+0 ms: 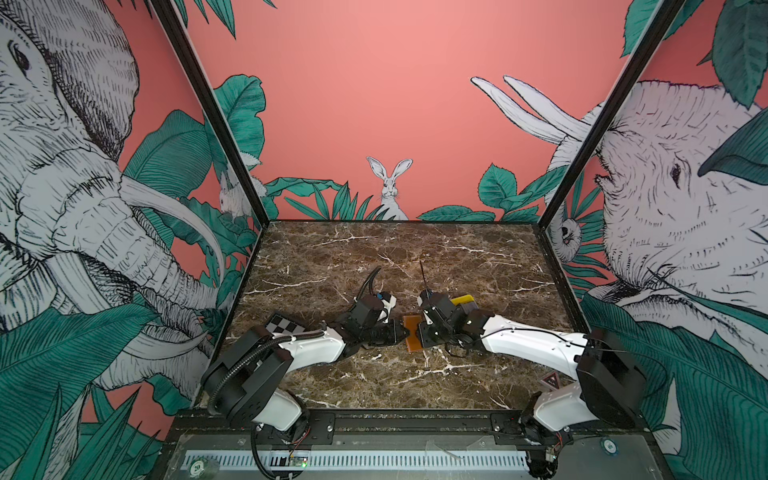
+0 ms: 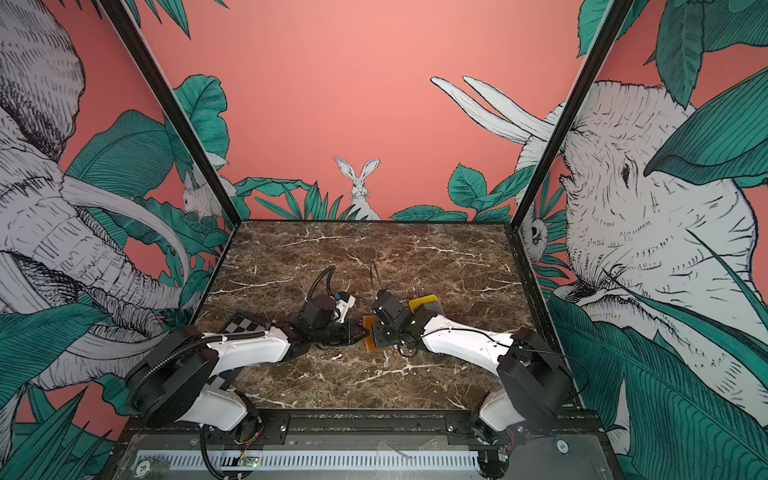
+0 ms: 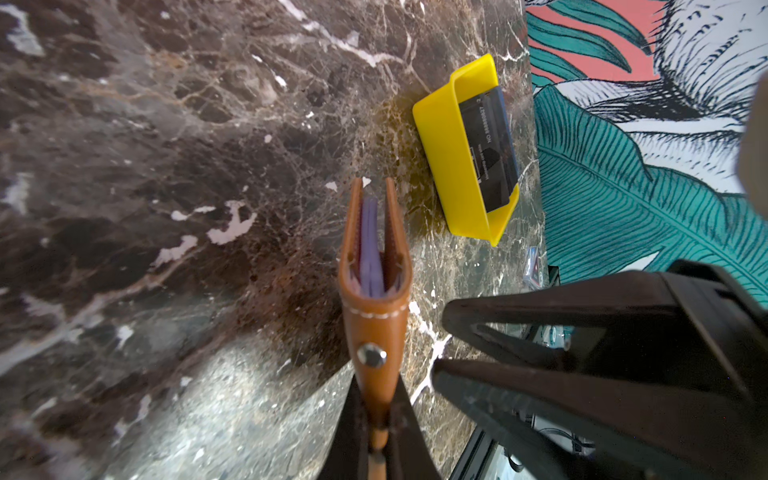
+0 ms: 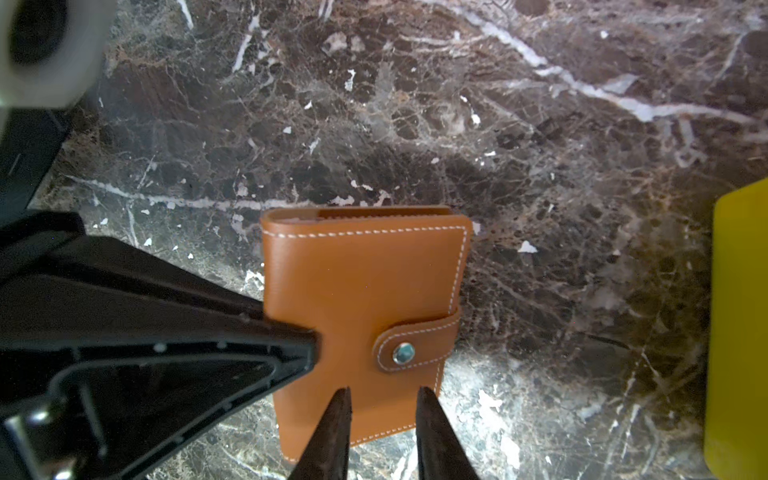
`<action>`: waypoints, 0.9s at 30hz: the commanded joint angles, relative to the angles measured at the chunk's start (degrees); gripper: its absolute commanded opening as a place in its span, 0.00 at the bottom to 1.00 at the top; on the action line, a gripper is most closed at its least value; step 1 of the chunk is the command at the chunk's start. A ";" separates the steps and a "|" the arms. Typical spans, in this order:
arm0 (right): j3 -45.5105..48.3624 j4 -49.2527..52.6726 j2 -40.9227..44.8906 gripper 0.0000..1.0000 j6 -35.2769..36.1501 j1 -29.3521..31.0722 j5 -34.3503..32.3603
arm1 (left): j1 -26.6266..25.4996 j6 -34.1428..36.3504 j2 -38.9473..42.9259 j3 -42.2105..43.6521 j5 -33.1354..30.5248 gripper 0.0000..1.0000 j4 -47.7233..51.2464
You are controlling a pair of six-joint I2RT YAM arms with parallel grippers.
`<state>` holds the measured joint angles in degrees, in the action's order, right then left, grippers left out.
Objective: Put the credit cards into the card holder
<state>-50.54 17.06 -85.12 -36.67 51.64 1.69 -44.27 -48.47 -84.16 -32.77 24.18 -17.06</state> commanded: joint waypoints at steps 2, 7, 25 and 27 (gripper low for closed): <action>-1.94 0.30 -2.36 0.29 1.45 0.51 0.68 | -0.56 -0.41 -0.23 -1.68 0.42 0.07 -1.84; -2.50 2.42 -3.90 0.30 1.40 0.81 -1.52 | -0.81 -0.45 -0.07 -1.34 0.36 0.07 -2.41; -3.90 9.10 -3.82 0.19 -0.61 0.82 -12.68 | -0.92 -0.20 -0.21 -1.29 0.86 0.07 -2.45; -4.20 9.12 -4.00 0.18 -0.36 0.81 -12.78 | -1.00 -0.26 -0.30 -1.33 0.95 0.07 -2.62</action>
<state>-53.87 23.62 -88.79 -36.86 52.77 -6.96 -44.97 -48.51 -84.75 -32.99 24.36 -18.63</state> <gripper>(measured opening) 0.184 0.087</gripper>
